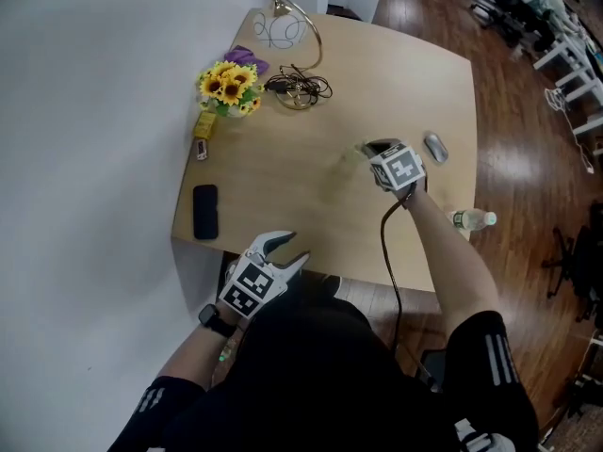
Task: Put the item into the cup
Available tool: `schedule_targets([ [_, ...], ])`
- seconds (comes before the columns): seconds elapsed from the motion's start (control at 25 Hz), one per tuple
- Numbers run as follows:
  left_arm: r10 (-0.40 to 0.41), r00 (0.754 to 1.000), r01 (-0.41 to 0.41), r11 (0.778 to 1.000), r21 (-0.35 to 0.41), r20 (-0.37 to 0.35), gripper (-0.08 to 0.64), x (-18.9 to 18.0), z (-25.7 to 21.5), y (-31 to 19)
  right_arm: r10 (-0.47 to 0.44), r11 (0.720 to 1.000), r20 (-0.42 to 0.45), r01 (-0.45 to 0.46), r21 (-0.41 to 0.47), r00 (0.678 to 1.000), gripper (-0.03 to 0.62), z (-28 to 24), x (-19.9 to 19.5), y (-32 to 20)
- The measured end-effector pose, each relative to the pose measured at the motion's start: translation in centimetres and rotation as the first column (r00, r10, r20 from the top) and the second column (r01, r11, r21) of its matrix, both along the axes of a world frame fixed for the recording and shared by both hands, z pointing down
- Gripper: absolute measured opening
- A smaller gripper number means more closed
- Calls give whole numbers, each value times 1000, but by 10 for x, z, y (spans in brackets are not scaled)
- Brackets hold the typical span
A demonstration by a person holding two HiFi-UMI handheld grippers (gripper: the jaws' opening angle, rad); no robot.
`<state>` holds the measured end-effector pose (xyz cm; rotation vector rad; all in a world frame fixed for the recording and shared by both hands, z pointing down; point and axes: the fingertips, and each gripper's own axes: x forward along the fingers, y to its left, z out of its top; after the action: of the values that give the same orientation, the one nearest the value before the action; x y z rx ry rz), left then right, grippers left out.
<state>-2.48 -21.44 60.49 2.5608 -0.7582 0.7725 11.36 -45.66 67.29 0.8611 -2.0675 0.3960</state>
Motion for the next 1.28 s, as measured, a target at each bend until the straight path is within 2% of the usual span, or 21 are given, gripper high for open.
schedule_targets([
  [0.28,-46,999,46,999,-18,29,181,-14,10,3,21,994,-31,-24,-105,999,9,47,2,-15],
  [0.48,-68,997,68,997,-21,34,181,-21,12,3,11,990,-26,-14,-143,1000,11,65,1,-16],
  [0.72,-73,997,73,997,-24,36,181,-22,12,5,37,993,21,-34,-112,999,74,55,-1,-22],
  [1.08,-43,999,44,999,-2,23,181,-10,5,1,72,995,79,-66,-76,994,92,33,2,-15],
  [1.28,-35,999,35,999,19,14,181,-3,-2,-1,55,998,192,-53,-16,980,92,-4,-11,-2],
])
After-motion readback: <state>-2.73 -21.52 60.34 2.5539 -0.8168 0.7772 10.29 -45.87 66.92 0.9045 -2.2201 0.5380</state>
